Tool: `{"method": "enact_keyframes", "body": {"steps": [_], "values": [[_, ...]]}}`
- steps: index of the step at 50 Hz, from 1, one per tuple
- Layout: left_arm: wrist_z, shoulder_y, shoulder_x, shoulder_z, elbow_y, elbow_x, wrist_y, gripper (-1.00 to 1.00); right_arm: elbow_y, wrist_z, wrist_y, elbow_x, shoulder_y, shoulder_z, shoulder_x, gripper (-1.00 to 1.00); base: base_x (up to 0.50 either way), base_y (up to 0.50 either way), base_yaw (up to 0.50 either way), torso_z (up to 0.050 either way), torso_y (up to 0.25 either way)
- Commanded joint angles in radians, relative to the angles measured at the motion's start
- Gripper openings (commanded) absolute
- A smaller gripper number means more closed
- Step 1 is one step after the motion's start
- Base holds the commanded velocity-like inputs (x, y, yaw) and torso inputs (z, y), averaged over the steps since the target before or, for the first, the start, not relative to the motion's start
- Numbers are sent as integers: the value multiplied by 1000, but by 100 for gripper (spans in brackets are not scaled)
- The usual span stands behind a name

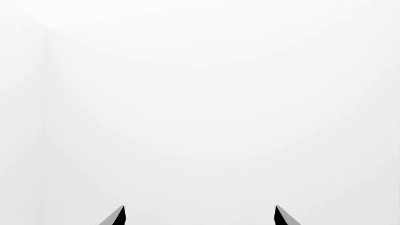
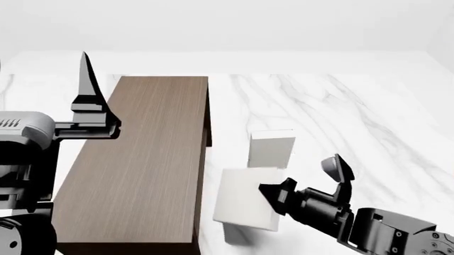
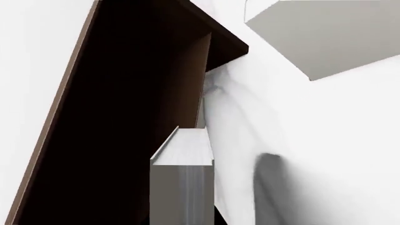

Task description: Pick up the book on the right and place it under the cabinet shelf.

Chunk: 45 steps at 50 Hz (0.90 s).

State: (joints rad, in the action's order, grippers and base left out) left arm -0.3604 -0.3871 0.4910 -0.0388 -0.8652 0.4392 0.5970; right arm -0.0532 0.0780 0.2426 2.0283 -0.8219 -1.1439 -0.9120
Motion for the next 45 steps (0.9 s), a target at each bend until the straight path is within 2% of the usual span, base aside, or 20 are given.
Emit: {"method": "enact_keyframes", "body": {"steps": [1, 45], "values": [[-3, 1, 2, 0, -2, 5, -1, 100, 106, -57, 18, 16, -3, 7, 62, -100, 0, 0, 0, 0, 10], [-14, 0, 12, 18, 1, 8, -8, 100, 471, -197, 172, 14, -72, -70, 263, -100, 0, 0, 0, 0, 1]]}}
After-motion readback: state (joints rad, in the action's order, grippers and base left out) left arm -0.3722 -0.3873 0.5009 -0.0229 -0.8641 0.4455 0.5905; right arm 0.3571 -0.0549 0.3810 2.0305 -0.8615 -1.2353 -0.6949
